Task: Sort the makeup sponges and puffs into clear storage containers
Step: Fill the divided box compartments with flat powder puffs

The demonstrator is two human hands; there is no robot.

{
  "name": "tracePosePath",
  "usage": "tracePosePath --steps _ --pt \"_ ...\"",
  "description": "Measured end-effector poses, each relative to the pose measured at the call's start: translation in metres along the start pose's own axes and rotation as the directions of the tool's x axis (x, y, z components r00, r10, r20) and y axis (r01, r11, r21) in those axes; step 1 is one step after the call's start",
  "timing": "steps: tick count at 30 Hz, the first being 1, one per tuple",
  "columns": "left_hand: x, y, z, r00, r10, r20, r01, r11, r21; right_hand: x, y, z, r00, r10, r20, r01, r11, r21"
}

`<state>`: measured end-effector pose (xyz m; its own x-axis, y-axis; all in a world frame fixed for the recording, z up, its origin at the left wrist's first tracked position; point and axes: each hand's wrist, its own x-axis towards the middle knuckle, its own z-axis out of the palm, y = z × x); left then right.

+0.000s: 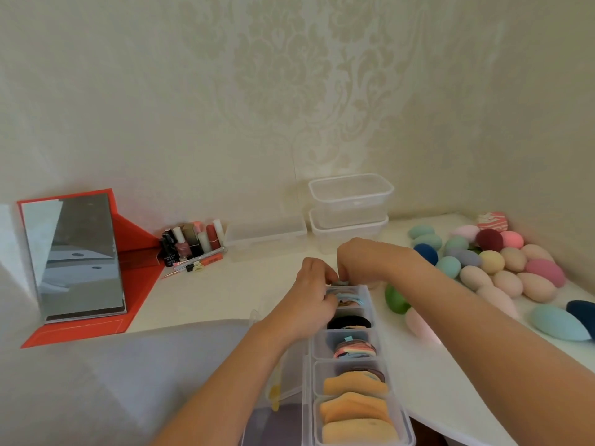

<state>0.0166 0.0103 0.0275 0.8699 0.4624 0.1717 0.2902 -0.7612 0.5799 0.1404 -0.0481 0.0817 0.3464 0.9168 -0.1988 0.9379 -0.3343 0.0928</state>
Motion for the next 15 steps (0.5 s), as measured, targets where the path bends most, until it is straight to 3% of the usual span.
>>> tracePosePath --steps 6,12,15 --pt "-0.001 0.001 0.002 1.000 -0.028 0.001 0.028 0.999 -0.036 0.005 0.009 0.007 0.997 -0.046 0.064 0.045 0.999 0.020" --pt "0.003 0.000 0.004 0.999 0.003 0.047 -0.007 0.996 0.087 0.003 0.014 0.010 0.980 0.015 -0.199 0.003 0.996 0.087" --pt "0.004 0.001 0.005 0.998 0.017 0.063 -0.026 0.989 0.144 0.005 0.011 0.015 0.988 0.051 -0.142 -0.044 0.998 0.049"
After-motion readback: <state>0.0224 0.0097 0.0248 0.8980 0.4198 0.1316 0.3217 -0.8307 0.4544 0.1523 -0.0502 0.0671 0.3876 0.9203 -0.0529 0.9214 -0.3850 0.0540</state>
